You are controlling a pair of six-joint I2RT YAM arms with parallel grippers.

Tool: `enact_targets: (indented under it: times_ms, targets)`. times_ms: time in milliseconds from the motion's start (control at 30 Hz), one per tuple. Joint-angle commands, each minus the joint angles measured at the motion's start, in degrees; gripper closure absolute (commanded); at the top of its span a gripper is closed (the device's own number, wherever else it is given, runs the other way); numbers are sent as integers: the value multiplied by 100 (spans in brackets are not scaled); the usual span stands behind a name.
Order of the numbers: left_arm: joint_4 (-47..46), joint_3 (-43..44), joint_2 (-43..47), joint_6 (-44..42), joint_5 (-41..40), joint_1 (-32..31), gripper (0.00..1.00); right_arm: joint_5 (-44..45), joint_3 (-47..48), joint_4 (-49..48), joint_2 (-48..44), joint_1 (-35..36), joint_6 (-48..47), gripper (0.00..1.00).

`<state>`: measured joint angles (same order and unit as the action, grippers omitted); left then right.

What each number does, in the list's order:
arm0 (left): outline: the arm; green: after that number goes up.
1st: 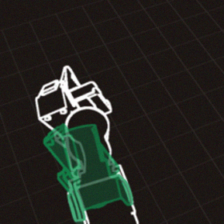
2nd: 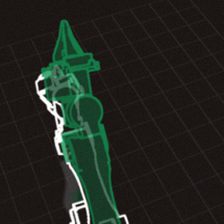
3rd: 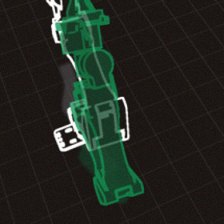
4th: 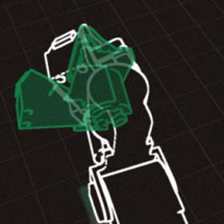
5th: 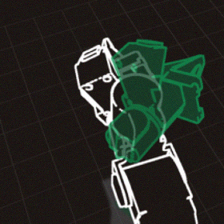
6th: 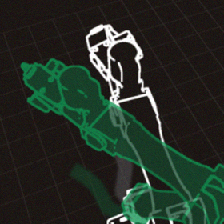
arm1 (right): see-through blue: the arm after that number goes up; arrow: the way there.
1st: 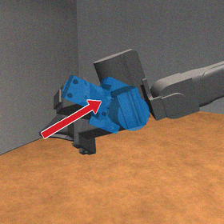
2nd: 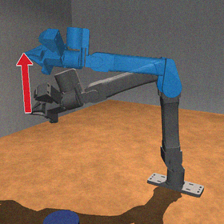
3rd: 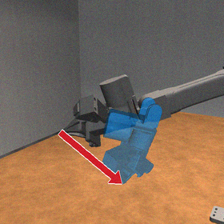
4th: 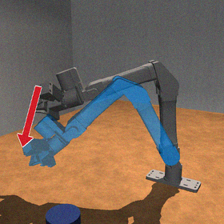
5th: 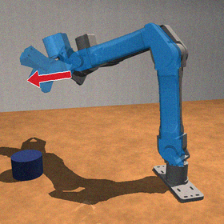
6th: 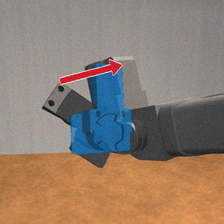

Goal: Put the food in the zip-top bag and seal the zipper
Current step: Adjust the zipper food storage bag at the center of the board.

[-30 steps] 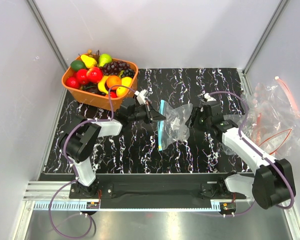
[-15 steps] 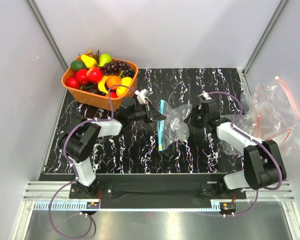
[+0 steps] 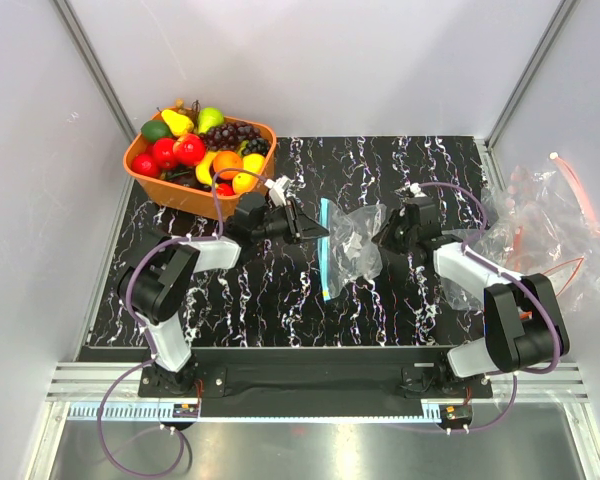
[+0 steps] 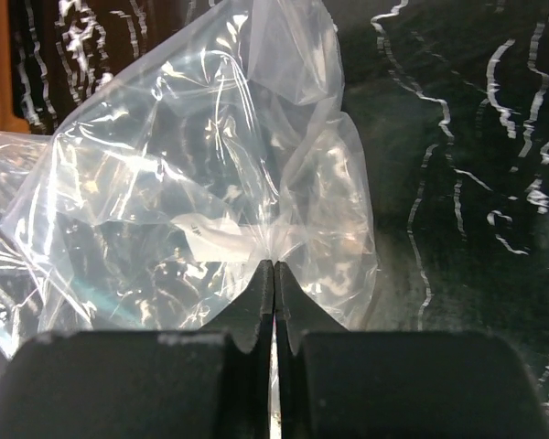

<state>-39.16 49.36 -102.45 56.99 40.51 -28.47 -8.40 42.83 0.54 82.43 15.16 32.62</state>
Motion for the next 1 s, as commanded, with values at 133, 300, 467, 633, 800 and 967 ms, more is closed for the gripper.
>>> enact_targets:
  times_ms: [133,300,467,633,800,967]
  targets:
    - [-556,-67,235,39,413,69,76,436,15,245,-219,-83,-81,100]
    - [-822,-94,129,216,493,52,65,357,15,228,-263,-83,-107,100]
    - [-384,-94,156,-47,361,52,56,331,41,236,-281,-83,-124,100]
    - [503,-286,577,-601,-271,52,49,322,41,219,-237,-83,-116,100]
    - [779,-542,832,-751,-799,52,45,269,15,140,-166,-83,-116,100]
    - [374,-612,543,-549,-633,35,48,234,6,96,-157,-92,-107,100]
